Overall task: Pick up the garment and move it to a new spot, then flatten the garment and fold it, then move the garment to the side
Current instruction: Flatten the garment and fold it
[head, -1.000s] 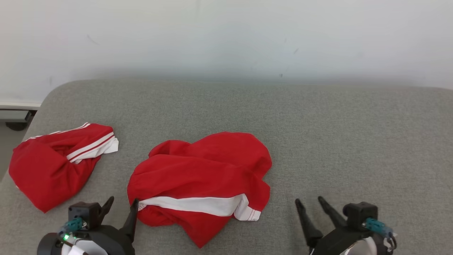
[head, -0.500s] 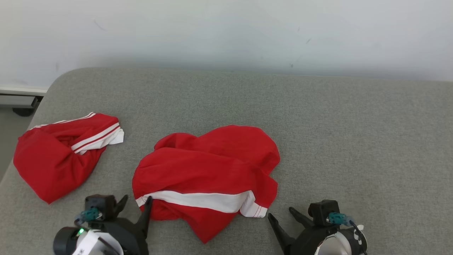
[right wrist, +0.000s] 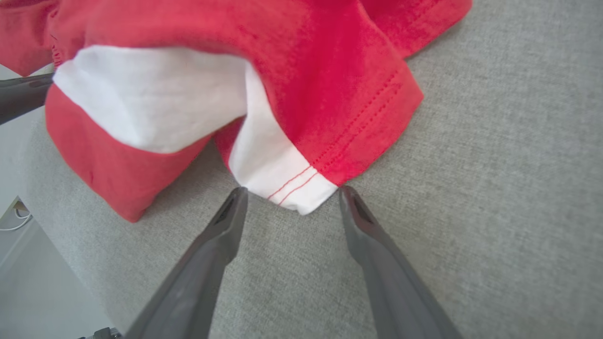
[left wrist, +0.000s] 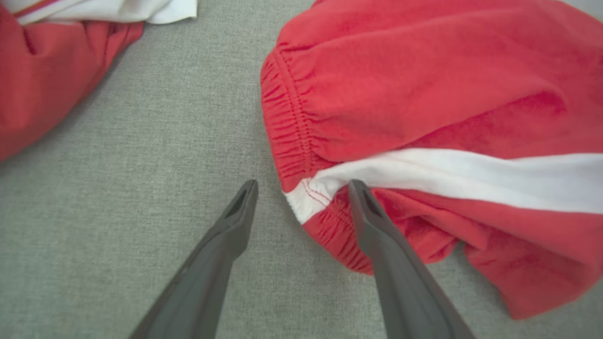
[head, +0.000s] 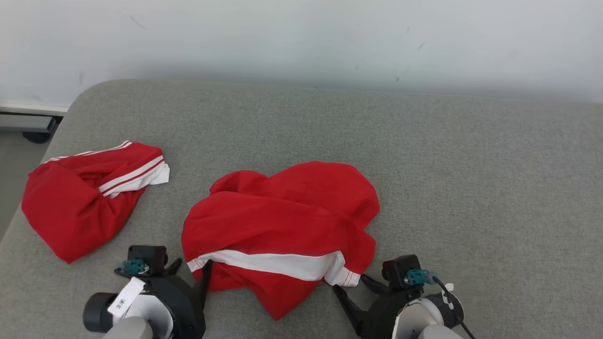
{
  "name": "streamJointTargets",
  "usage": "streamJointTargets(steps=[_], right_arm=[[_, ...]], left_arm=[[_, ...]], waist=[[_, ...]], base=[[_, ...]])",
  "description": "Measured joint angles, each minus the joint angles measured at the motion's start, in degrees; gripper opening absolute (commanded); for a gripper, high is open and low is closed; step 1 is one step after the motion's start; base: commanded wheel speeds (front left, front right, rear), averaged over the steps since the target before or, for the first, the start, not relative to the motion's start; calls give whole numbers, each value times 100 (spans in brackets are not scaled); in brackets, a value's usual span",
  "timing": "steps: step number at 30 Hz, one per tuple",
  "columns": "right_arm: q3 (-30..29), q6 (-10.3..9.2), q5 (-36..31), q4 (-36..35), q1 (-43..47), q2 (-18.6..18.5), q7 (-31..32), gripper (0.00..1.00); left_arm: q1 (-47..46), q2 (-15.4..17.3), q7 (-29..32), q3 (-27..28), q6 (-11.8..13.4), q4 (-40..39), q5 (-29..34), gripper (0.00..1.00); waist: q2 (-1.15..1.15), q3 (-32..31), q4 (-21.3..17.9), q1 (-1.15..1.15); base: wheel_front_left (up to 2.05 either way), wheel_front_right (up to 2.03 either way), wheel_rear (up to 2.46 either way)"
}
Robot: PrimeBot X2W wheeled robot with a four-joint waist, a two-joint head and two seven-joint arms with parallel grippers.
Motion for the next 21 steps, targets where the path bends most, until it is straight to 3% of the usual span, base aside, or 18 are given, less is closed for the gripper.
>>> streamJointTargets(steps=[5, 6, 7, 8, 15, 21], right_arm=[[254, -102, 158, 109, -141, 0, -2, 98], [297, -120, 191, 148, -182, -1, -2, 43], [322, -138, 241, 169, -214, -1, -2, 0], [367, -144, 277, 197, -240, -2, -2, 0], [435, -194, 481, 444, -344, 0, -114, 0], [73, -188, 673, 577, -420, 2, -335, 0]], left_arm=[[-18, -119, 60, 2, -166, 168, -154, 100], [-21, -143, 69, 30, -190, 232, -204, 95], [-28, -170, 89, 55, -196, 298, -268, 35], [-35, -181, 111, 55, -215, 365, -272, 0], [-123, -209, 70, 103, -247, 622, -253, 0], [-127, -205, -157, 136, -250, 612, -248, 0]], waist=[[0, 11, 16, 0], [0, 12, 17, 0], [0, 13, 17, 0], [0, 13, 14, 0], [0, -3, -67, 0], [0, -36, -103, 0]], base=[[0, 0, 0], [0, 0, 0], [0, 0, 0], [0, 0, 0], [0, 0, 0], [0, 0, 0]])
